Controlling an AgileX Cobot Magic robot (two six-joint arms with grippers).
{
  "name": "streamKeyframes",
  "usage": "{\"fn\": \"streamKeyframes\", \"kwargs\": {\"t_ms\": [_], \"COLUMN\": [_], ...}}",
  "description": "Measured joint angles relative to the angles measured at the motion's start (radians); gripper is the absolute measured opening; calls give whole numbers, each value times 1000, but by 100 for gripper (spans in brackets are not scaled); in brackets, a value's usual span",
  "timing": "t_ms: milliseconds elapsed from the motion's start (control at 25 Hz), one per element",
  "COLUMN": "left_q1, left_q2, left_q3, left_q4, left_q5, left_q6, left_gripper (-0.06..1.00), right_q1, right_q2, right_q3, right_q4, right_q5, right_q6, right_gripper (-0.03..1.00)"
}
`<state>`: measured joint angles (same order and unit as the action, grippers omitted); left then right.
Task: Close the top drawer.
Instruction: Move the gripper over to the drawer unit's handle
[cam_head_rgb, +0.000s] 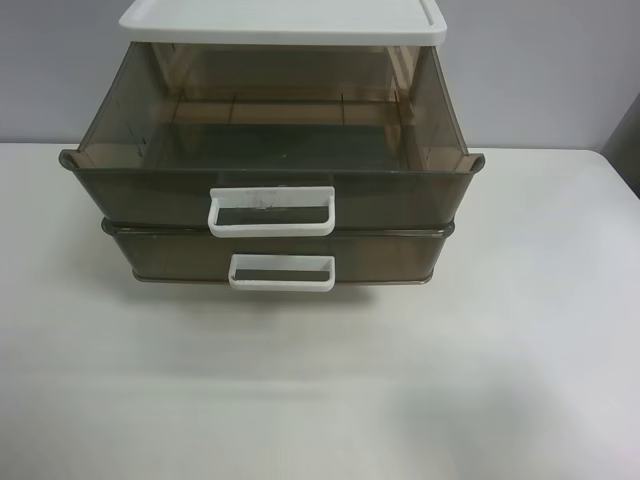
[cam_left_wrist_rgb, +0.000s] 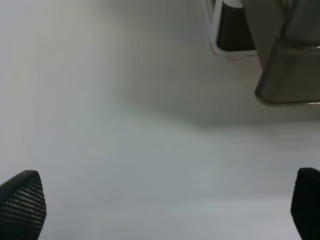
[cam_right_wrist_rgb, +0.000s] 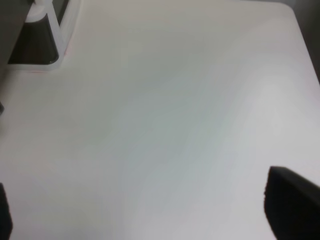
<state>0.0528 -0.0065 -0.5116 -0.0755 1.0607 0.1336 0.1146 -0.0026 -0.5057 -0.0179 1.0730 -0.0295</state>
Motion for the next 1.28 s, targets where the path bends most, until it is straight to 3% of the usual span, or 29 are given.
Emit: {"fn": "streamKeyframes", "kwargs": {"t_ms": [600,800,1040,1280], "left_q1": [0,0,0,0], "left_q2": [0,0,0,0], "left_q3": [0,0,0,0], "left_q4": [0,0,0,0], "left_q5": [0,0,0,0], "left_q6": [0,0,0,0], "left_gripper": [99,99,99,99], "right_q1": [0,21,210,569], "right_q2": [6,192,519,841], "right_q3": [-1,-130,-338,-541], "right_q4": [9,87,158,71], "right_q5": [1,5,-24,-24], "right_q6": [-1,-74,-122,-118], "right_gripper": [99,99,99,99]}}
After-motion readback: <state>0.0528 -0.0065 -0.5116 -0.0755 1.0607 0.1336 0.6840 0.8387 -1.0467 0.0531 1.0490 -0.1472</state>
